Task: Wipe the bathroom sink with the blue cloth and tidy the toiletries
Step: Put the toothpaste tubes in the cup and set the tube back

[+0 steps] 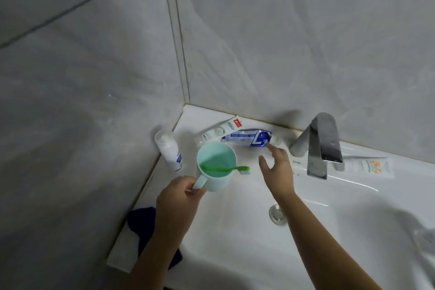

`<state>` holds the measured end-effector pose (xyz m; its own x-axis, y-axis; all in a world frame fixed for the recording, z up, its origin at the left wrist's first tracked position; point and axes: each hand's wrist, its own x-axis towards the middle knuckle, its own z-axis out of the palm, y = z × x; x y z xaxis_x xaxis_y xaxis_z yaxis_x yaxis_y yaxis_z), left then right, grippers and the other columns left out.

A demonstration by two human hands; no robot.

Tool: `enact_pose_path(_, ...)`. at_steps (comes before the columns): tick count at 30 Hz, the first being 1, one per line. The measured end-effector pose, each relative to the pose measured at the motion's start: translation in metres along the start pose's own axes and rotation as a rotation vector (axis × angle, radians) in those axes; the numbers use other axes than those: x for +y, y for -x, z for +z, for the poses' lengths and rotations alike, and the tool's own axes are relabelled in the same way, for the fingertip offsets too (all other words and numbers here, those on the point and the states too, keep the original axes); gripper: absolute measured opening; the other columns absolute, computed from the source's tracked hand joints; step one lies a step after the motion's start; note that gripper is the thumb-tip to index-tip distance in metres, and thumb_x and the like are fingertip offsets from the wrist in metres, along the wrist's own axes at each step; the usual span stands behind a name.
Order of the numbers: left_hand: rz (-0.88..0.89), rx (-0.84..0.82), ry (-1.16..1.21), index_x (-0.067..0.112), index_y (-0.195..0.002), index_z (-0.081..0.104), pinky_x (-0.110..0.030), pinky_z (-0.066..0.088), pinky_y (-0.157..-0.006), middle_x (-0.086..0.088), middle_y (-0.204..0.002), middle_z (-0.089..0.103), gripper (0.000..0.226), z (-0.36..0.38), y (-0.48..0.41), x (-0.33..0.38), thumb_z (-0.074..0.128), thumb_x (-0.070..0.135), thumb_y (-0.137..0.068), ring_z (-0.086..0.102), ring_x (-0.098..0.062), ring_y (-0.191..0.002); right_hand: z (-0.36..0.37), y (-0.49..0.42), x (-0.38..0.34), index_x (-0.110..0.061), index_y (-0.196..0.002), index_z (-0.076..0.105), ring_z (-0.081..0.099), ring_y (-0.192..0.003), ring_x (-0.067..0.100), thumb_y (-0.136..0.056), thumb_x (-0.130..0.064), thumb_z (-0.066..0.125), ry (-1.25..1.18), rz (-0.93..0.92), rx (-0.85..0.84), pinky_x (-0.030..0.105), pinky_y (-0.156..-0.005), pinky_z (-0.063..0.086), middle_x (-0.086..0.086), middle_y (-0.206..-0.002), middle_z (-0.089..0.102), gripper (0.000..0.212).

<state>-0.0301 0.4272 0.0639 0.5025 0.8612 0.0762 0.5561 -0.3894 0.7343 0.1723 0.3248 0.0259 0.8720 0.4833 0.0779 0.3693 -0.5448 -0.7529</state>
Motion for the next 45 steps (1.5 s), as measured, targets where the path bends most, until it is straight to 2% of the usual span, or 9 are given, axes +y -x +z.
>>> enact_pose_path(3, 0.033, 0.030, -0.032, 0.015, -0.069, 0.064, -0.013, 0.024, -0.049, 0.010, -0.054, 0.047, 0.028, 0.002, -0.010, 0.000, 0.066, 0.043, -0.074, 0.043, -0.001, -0.052, 0.017, -0.032, 0.014, -0.009, -0.131, 0.047, 0.043, -0.121, 0.028, -0.088, -0.015, 0.058, 0.008, 0.059, 0.057, 0.030, -0.095, 0.035, 0.013, -0.131, 0.046, 0.045)
enact_pose_path(7, 0.075, 0.032, -0.051, 0.010, -0.071, 0.066, -0.008, 0.034, -0.046, 0.020, -0.055, 0.042, 0.016, 0.001, -0.017, 0.004, 0.079, 0.018, -0.070, 0.042, 0.007, -0.051, 0.034, -0.064, 0.034, -0.013, -0.134, 0.044, 0.035, -0.128, 0.030, -0.087, -0.018, 0.060, 0.070, 0.127, 0.079, 0.044, -0.100, 0.039, 0.010, -0.141, 0.038, 0.050)
enact_pose_path(12, 0.039, 0.008, -0.067, 0.011, -0.075, 0.067, -0.007, 0.033, -0.048, 0.021, -0.058, 0.045, 0.017, 0.005, -0.021, 0.001, 0.080, 0.020, -0.070, 0.044, 0.008, -0.053, 0.042, -0.087, 0.048, -0.014, -0.133, 0.045, 0.031, -0.131, 0.030, -0.087, -0.019, 0.060, 0.105, 0.168, 0.094, 0.043, -0.101, 0.036, 0.011, -0.145, 0.035, 0.049)
enact_pose_path(20, 0.039, -0.003, -0.036, 0.011, -0.077, 0.067, 0.000, 0.037, -0.061, 0.023, -0.058, 0.045, 0.018, 0.009, -0.017, 0.000, 0.080, 0.021, -0.069, 0.046, 0.009, -0.054, 0.039, -0.085, 0.046, -0.006, -0.117, 0.055, 0.053, -0.099, 0.035, -0.085, -0.010, 0.062, 0.042, 0.187, 0.043, 0.028, -0.083, 0.040, 0.018, -0.126, 0.040, 0.034)
enact_pose_path(24, 0.061, -0.006, -0.061, 0.012, -0.074, 0.067, 0.000, 0.036, -0.058, 0.023, -0.057, 0.043, 0.018, 0.007, -0.016, -0.003, 0.081, 0.019, -0.068, 0.044, 0.010, -0.052, 0.033, -0.071, 0.036, -0.009, -0.116, 0.057, 0.058, -0.094, 0.033, -0.086, -0.016, 0.062, -0.021, 0.223, 0.055, 0.036, -0.086, 0.049, 0.017, -0.125, 0.042, 0.032)
enact_pose_path(34, -0.027, -0.040, -0.048, 0.017, -0.074, 0.067, -0.012, 0.028, -0.053, 0.007, -0.063, 0.056, 0.007, -0.009, -0.005, -0.003, 0.074, 0.018, -0.075, 0.049, -0.009, -0.060, -0.017, -0.008, -0.046, -0.002, -0.111, 0.060, 0.038, -0.090, 0.005, -0.085, -0.008, 0.064, -0.140, -0.028, 0.248, 0.022, -0.076, 0.045, 0.016, -0.116, 0.040, 0.028)
enact_pose_path(38, -0.035, -0.077, -0.017, 0.020, -0.077, 0.069, -0.024, 0.040, -0.062, 0.005, -0.072, 0.065, 0.005, -0.015, -0.001, 0.005, 0.073, 0.020, -0.075, 0.057, -0.015, -0.070, -0.050, 0.004, -0.070, -0.005, -0.107, 0.063, 0.045, -0.073, 0.010, -0.081, -0.008, 0.067, -0.161, -0.136, 0.346, 0.019, -0.074, 0.044, 0.014, -0.110, 0.042, 0.026)
enact_pose_path(42, -0.064, -0.125, 0.024, 0.023, -0.075, 0.068, -0.031, 0.048, -0.068, 0.005, -0.071, 0.066, 0.006, -0.014, -0.003, 0.012, 0.074, 0.022, -0.074, 0.061, -0.015, -0.072, -0.084, 0.007, -0.088, -0.007, -0.105, 0.065, 0.051, -0.080, 0.013, -0.080, -0.007, 0.069, -0.241, -0.266, 0.412, 0.022, -0.074, 0.049, 0.005, -0.105, 0.038, 0.025)
enact_pose_path(45, -0.057, -0.139, 0.015, 0.022, -0.077, 0.069, -0.031, 0.048, -0.071, 0.006, -0.074, 0.067, 0.005, -0.013, -0.005, 0.021, 0.073, 0.024, -0.075, 0.061, -0.015, -0.075, -0.104, 0.010, -0.099, -0.008, -0.106, 0.065, 0.053, -0.082, 0.012, -0.079, -0.008, 0.069, -0.277, -0.310, 0.414, 0.007, -0.072, 0.046, 0.004, -0.104, 0.039, 0.027)
